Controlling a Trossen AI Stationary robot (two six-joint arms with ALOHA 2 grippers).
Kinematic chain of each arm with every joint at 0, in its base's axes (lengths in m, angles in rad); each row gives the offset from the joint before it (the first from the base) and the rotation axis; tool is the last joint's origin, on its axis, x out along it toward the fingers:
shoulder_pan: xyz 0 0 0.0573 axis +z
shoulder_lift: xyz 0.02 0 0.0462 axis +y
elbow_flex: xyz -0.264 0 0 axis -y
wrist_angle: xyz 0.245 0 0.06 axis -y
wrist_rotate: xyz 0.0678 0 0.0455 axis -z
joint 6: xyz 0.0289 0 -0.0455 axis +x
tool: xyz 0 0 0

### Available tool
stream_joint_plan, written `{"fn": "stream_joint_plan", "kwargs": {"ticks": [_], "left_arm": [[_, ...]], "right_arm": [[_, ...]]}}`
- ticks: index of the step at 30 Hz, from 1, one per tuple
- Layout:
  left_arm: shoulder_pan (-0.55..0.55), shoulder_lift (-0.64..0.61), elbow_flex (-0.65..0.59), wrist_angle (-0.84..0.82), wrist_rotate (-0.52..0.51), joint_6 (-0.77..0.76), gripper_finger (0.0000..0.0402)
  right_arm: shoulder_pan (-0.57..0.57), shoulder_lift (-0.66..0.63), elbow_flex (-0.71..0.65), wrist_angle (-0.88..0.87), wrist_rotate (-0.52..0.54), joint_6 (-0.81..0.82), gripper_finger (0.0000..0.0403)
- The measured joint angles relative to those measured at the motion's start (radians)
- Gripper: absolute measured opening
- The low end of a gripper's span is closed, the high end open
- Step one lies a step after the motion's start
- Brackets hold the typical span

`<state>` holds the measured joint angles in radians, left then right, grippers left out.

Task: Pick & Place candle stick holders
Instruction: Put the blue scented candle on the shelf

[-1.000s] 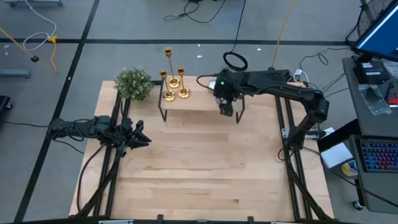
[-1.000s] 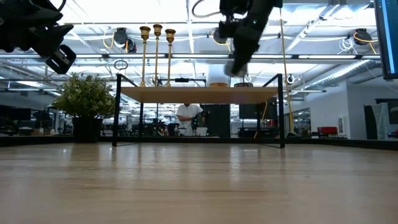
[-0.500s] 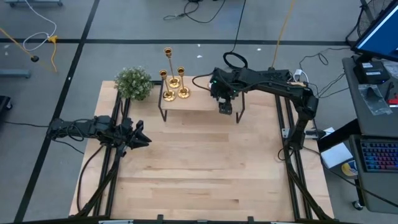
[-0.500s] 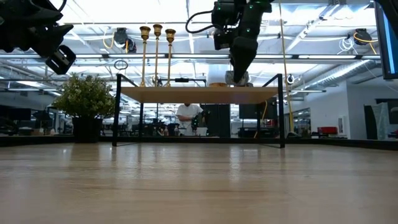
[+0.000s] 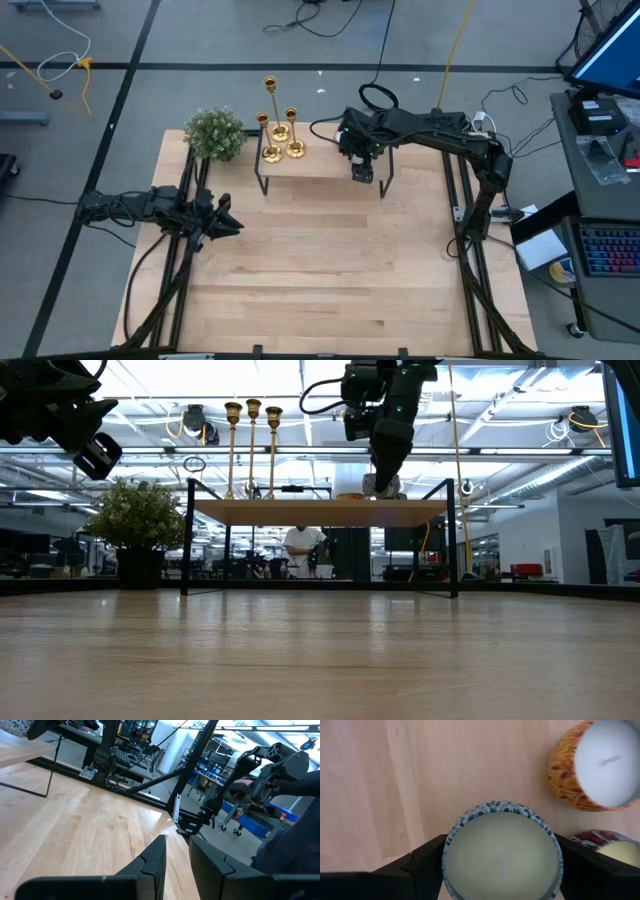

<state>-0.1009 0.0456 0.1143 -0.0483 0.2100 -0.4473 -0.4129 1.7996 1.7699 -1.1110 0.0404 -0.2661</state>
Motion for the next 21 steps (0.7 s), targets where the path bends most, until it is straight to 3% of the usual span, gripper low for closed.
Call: {"fn": "stream_joint_plan", "kwargs": {"ticks": [21], "left_arm": [[0.0,0.0,0.0,0.0,0.003,0.003,0.0086]], "right_arm": [[-0.002,0.032,0.001,0.031,-0.015,0.0,0.0296]]}}
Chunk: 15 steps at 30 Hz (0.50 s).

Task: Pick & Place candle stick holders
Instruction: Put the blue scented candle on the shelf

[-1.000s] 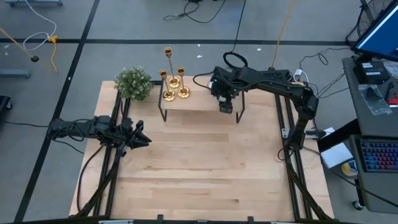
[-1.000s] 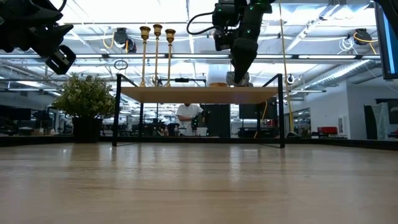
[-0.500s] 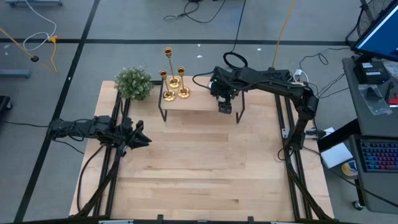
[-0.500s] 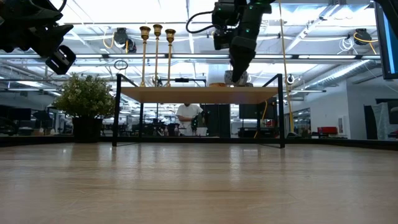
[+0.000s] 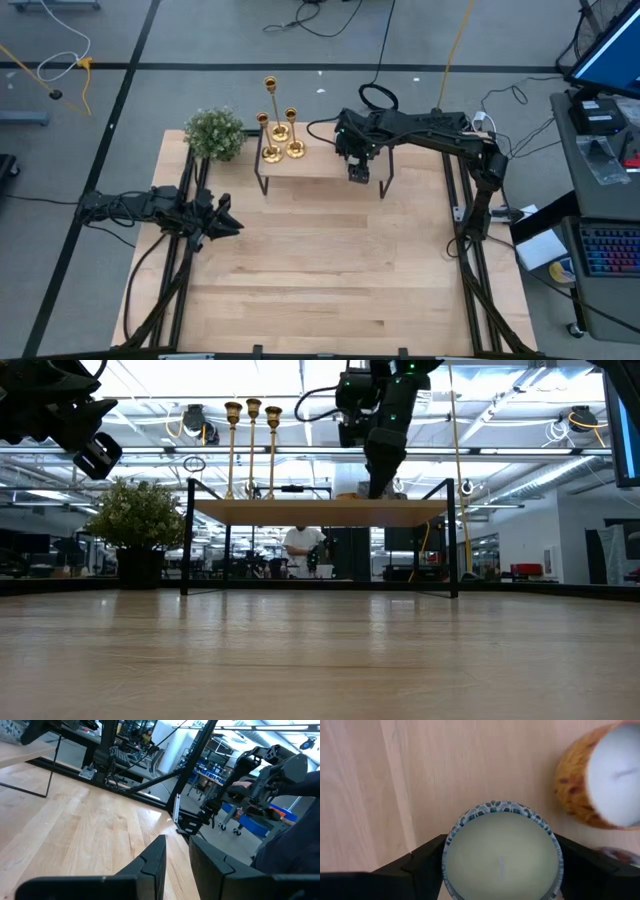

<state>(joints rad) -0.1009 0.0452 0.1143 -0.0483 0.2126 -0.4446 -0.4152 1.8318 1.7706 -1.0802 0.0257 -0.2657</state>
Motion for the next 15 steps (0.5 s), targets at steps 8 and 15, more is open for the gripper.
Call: {"fn": "stream_joint_plan", "kwargs": {"ticks": [8,15], "left_arm": [[0.0,0.0,0.0,0.0,0.0,0.009,0.0086],[0.0,0.0,0.0,0.0,-0.001,0.021,0.0086]], "right_arm": [[0.0,0.001,-0.001,-0.024,-0.001,-0.004,0.0301],[0.0,0.001,-0.001,-0.027,0.027,-0.012,0.0314]]}}
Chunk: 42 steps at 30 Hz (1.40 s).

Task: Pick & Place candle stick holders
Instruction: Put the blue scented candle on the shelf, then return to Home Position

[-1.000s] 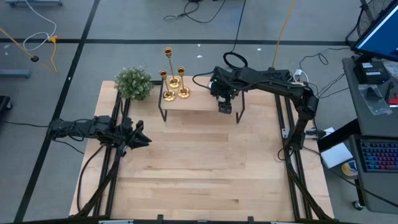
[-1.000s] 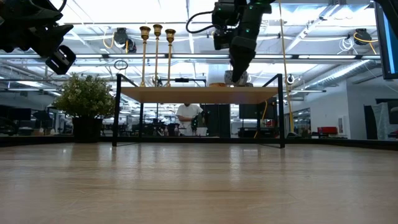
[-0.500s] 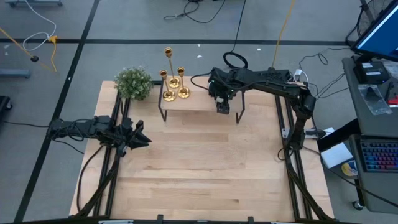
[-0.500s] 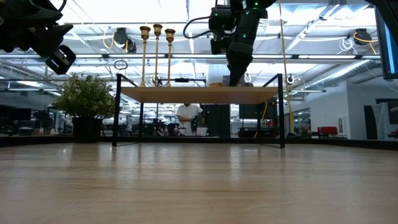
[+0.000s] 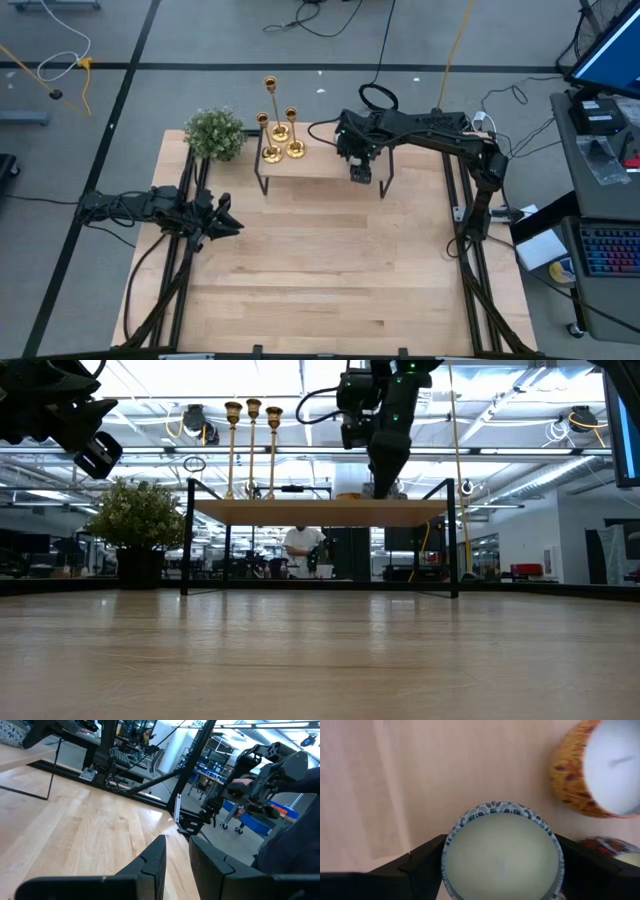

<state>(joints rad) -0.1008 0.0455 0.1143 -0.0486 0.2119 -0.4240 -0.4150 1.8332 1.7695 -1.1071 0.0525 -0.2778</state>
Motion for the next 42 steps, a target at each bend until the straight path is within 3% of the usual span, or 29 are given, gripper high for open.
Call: {"fn": "stream_joint_plan", "kwargs": {"ticks": [21,28,42], "left_arm": [[0.0,0.0,0.0,0.001,-0.003,-0.003,0.0086],[0.0,0.0,0.0,0.001,-0.003,-0.004,0.0086],[0.0,0.0,0.0,0.06,-0.003,-0.025,0.0086]], "right_arm": [[0.008,-0.011,-0.001,0.029,0.036,-0.023,0.0338],[0.033,-0.042,0.0,0.043,0.156,-0.037,0.0338],[0.204,-0.215,0.0,0.004,0.179,0.058,0.0337]]}}
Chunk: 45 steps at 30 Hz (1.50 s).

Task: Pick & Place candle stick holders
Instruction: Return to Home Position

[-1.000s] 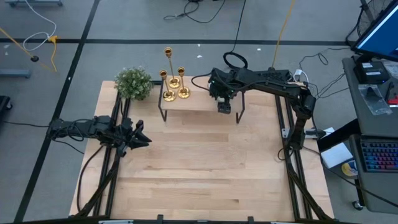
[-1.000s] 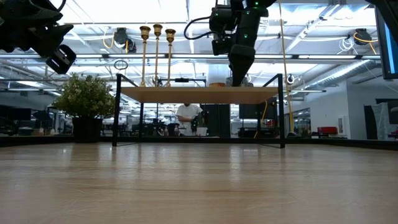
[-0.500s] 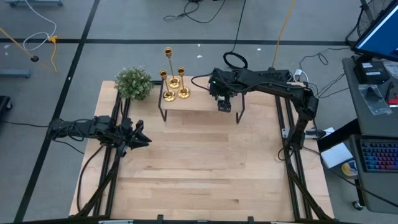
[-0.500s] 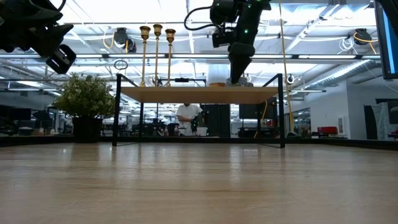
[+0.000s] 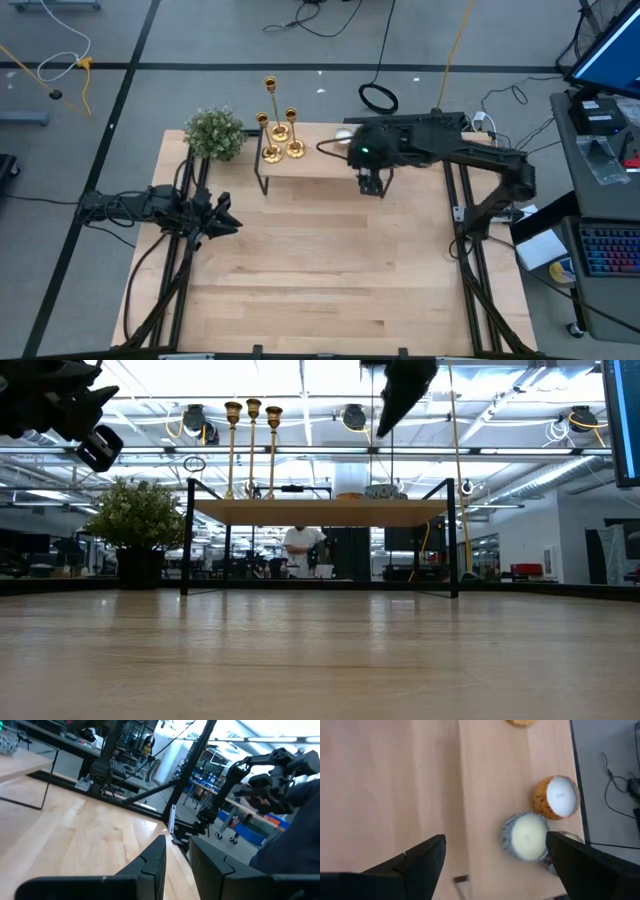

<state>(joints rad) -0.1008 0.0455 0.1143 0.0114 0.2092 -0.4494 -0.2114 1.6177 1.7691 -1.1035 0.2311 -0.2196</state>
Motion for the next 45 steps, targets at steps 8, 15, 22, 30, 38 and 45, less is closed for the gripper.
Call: {"fn": "stream_joint_plan", "kwargs": {"ticks": [8,15,22,30,38,45], "left_arm": [[0.0,0.0,0.0,0.001,-0.005,-0.163,0.0086],[0.0,0.0,0.0,0.001,-0.008,-0.228,0.0086],[0.0,0.0,0.0,0.026,0.032,-0.102,0.0086],[0.0,0.0,0.0,0.097,0.162,0.005,0.0086],[0.0,0.0,0.0,0.072,0.21,0.095,0.0086],[0.0,0.0,0.0,0.02,0.142,0.187,0.0086]], "right_arm": [[0.132,-0.177,0.0,-0.122,0.0,0.253,0.0324],[0.242,-0.284,-0.015,-0.233,0.009,0.458,0.0279],[0.323,-0.406,-0.191,-0.133,0.06,0.52,0.0128],[0.389,-0.613,-0.455,0.122,0.082,0.506,0.0015],[0.421,-0.915,-0.754,0.417,0.079,0.488,0.0003],[0.43,-1.155,-0.965,0.598,0.021,0.537,0.0005]]}}
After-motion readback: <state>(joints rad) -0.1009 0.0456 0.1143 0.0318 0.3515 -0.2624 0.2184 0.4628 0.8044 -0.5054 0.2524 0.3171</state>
